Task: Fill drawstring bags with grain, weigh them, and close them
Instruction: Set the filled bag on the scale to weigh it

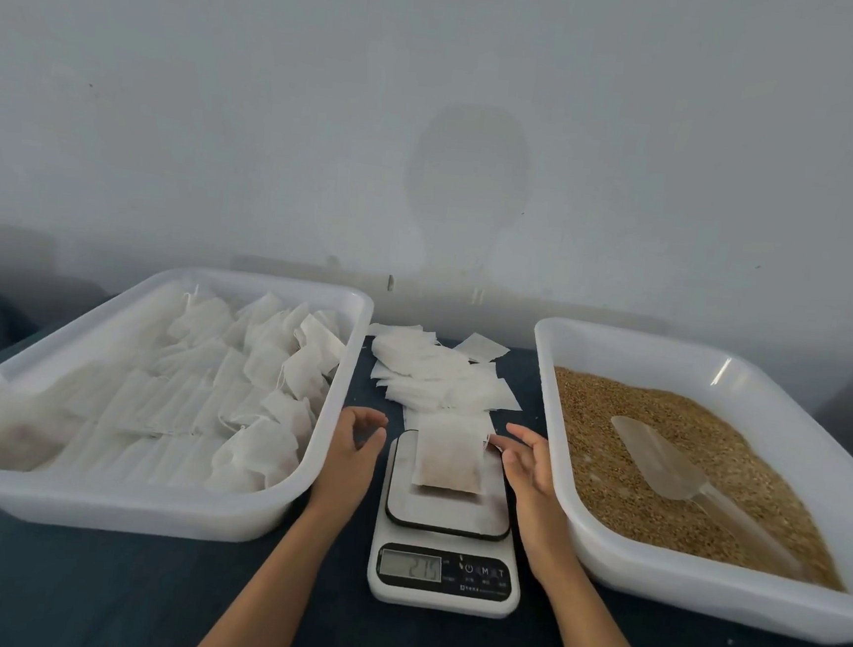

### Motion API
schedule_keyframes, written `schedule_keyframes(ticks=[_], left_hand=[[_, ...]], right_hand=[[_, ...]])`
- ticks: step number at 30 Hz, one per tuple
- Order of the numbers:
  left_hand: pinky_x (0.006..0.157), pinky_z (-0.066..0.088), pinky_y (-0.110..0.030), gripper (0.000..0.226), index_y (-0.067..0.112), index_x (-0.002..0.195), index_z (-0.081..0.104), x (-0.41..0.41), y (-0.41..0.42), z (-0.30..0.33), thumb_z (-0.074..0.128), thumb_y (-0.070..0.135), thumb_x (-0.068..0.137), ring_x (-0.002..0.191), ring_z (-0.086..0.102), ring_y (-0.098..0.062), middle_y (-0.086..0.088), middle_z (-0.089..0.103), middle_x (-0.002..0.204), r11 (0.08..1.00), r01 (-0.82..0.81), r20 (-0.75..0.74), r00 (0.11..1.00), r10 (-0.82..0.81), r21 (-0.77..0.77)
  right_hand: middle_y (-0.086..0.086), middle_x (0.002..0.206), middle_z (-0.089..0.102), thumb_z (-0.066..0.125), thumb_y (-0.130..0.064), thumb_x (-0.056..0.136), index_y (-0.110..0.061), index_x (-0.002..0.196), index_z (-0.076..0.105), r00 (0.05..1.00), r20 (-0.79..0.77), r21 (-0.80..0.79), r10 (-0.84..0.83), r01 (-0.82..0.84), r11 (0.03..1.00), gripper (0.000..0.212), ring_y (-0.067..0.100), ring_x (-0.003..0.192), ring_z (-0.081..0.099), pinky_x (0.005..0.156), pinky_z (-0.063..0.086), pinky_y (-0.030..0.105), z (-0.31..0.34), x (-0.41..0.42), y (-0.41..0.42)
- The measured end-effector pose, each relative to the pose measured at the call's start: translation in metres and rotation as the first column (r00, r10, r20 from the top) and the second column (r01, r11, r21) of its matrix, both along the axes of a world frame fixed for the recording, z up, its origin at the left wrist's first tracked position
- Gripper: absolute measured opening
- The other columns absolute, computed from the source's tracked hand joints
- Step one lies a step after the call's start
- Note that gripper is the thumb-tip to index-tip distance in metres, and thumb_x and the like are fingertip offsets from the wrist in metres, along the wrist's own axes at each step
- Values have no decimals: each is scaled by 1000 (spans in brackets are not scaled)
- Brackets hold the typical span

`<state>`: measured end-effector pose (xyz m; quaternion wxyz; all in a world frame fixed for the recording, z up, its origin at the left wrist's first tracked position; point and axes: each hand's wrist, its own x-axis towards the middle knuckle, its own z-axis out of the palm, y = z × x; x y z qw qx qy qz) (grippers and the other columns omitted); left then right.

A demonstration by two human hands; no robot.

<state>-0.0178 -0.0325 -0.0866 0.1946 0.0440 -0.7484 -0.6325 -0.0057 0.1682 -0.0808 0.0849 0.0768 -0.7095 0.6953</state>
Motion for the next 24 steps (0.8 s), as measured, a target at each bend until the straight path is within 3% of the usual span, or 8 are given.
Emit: schedule_keyframes(ticks=[5, 8, 11, 13, 17, 21, 24], left_hand=[[80, 41, -5, 23, 18, 100, 58, -6, 8, 14, 52, -3, 90, 96, 57, 1, 11, 62, 99, 981, 123, -45, 990, -131, -148], [85, 44, -14, 21, 13, 112, 58, -17, 17, 26, 49, 5, 94, 101, 56, -7, 4, 62, 107, 936, 234, 14, 971, -239, -264], [89, 44, -24, 24, 21, 119, 55, -28, 23, 37, 49, 19, 97, 102, 55, -11, 4, 60, 106, 881, 307, 147, 951, -271, -360], [82, 44, -23, 21, 27, 115, 57, -31, 27, 41, 51, 22, 95, 96, 55, -11, 6, 59, 98, 852, 353, 192, 935, -300, -387], [66, 38, -12, 12, 33, 98, 60, -29, 28, 43, 59, 24, 90, 83, 54, -1, 10, 60, 90, 831, 297, 138, 955, -263, -471], [67, 37, -8, 17, 30, 96, 56, -26, 28, 44, 66, 22, 85, 87, 54, -1, 10, 60, 91, 835, 277, 111, 961, -255, -476], [68, 40, -7, 17, 25, 98, 56, -21, 31, 58, 66, 18, 86, 82, 54, -2, 9, 59, 88, 817, 276, 72, 958, -279, -507]], right_hand=[[8, 116, 59, 45, 0, 96, -5, 124, 46, 997, -53, 85, -52, 57, 995, 29, 15, 113, 54, 91, 42, 13, 7, -14, -7], [3, 114, 59, 48, -3, 95, -10, 123, 47, 995, -64, 208, -73, 84, 975, 28, 13, 111, 54, 84, 41, 10, 12, -27, -14], [-2, 116, 59, 51, -14, 96, -17, 125, 48, 996, -32, 382, -88, 93, 919, 29, 12, 111, 53, 90, 39, 22, 14, -38, -20], [-5, 115, 62, 53, -17, 95, -21, 123, 53, 993, -58, 499, -105, 120, 858, 29, 11, 110, 55, 95, 40, 27, 16, -44, -23], [-14, 107, 65, 59, -21, 91, -29, 108, 63, 982, -150, 582, -112, 180, 793, 19, 3, 102, 57, 98, 42, 31, 25, -45, -26], [-21, 83, 56, 64, -27, 88, -37, 85, 56, 967, -235, 659, -102, 235, 715, 13, 1, 85, 56, 91, 46, 35, 32, -39, -28], [-18, 88, 55, 62, -31, 88, -31, 91, 57, 932, -352, 724, -83, 328, 606, 6, 6, 87, 53, 88, 44, 31, 40, -30, -27]])
